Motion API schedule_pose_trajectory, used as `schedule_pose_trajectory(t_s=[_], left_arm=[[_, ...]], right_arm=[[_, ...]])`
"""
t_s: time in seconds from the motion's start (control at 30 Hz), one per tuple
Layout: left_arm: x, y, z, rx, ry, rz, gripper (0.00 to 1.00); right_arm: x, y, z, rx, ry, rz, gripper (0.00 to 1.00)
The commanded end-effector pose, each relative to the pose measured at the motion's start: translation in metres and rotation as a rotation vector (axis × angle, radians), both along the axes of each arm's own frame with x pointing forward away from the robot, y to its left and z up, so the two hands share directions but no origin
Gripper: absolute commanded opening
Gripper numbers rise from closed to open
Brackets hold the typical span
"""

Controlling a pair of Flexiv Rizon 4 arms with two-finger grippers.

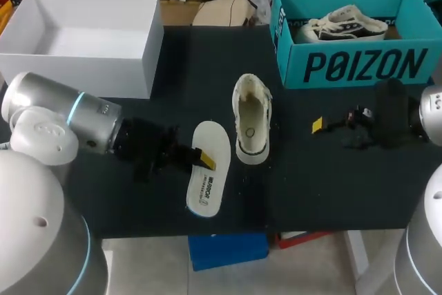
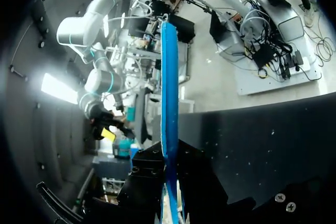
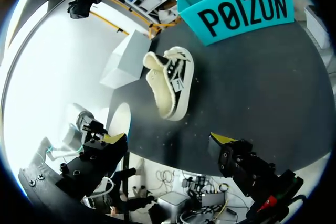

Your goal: Take the shoe out of the shoebox, open the shoe tongue, remove and reinsert the insole, then place the shoe into the shoebox

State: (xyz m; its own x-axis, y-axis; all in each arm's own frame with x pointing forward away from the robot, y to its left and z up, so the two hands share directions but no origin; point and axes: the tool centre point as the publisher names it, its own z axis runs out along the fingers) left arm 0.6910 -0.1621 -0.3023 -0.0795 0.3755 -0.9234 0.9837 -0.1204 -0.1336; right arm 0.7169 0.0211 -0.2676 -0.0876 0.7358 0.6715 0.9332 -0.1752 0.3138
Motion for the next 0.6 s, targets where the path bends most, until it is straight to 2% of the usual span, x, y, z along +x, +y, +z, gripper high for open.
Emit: schedule_pose_trajectory(t_s=[0.03,0.1,0.27,0.37,0.43,0.6], left_arm=[[-0.001,-0.001,0.0,0.007,-0.002,0.0,0.0],[-0.001,-0.001,0.0,0.007,-0.002,0.0,0.0],[0.011,-0.015,0.009,0.184,-0.032,-0.174,0.0],[0.013,-0.026,0.013,0.233,0.006,-0.261,0.0],[0.018,-0.034,0.012,0.307,0.044,-0.306,0.0],[0.026,-0.043,0.007,0.361,0.081,-0.319,0.0]], right_arm=[[0.0,0.001,0.0,-0.001,0.0,-0.001,1.0],[0.0,0.001,0.0,-0.001,0.0,-0.001,1.0],[0.0,0.001,0.0,-0.001,0.0,-0.001,1.0],[0.0,0.001,0.0,-0.001,0.0,-0.001,1.0],[0.0,0.001,0.0,-0.001,0.0,-0.001,1.0],[0.0,0.001,0.0,-0.001,0.0,-0.001,1.0]])
